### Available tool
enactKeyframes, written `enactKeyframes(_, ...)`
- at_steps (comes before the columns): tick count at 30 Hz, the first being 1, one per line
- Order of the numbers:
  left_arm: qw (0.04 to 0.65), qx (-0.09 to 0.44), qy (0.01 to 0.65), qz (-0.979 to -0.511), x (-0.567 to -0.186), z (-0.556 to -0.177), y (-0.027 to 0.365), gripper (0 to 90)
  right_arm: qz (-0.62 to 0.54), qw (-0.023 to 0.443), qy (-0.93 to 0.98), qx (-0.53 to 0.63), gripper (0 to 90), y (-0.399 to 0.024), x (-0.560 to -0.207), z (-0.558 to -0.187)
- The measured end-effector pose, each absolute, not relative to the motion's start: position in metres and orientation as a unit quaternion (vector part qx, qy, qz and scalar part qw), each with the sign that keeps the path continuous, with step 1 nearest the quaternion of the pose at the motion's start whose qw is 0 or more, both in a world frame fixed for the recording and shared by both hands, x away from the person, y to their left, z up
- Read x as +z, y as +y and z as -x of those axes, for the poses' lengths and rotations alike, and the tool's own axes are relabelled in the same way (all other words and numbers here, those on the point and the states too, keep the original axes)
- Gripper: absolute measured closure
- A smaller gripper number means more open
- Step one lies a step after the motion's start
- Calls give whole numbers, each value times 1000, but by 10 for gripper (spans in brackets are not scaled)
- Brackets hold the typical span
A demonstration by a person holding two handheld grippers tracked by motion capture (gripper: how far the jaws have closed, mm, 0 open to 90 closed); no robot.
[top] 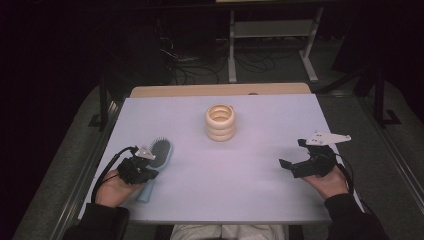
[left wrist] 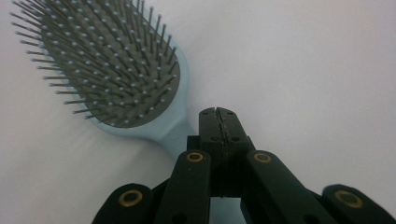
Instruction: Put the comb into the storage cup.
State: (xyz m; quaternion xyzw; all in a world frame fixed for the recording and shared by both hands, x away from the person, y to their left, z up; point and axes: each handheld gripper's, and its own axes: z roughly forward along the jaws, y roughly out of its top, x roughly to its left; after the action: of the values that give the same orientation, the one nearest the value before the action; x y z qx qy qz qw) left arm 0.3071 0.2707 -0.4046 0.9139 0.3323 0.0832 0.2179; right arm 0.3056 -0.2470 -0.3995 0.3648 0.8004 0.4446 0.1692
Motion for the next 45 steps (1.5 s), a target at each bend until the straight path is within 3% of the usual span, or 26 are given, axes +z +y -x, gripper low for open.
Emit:
enactKeyframes(28,197,65,372,-905,-417,-319,305,900,-364,166,803,441,0,-246,-400,-305)
enactKeyframes(45,216,94,407,-883,-415,-327,341,900,-363,165,806,438,0,-245,-401,-306)
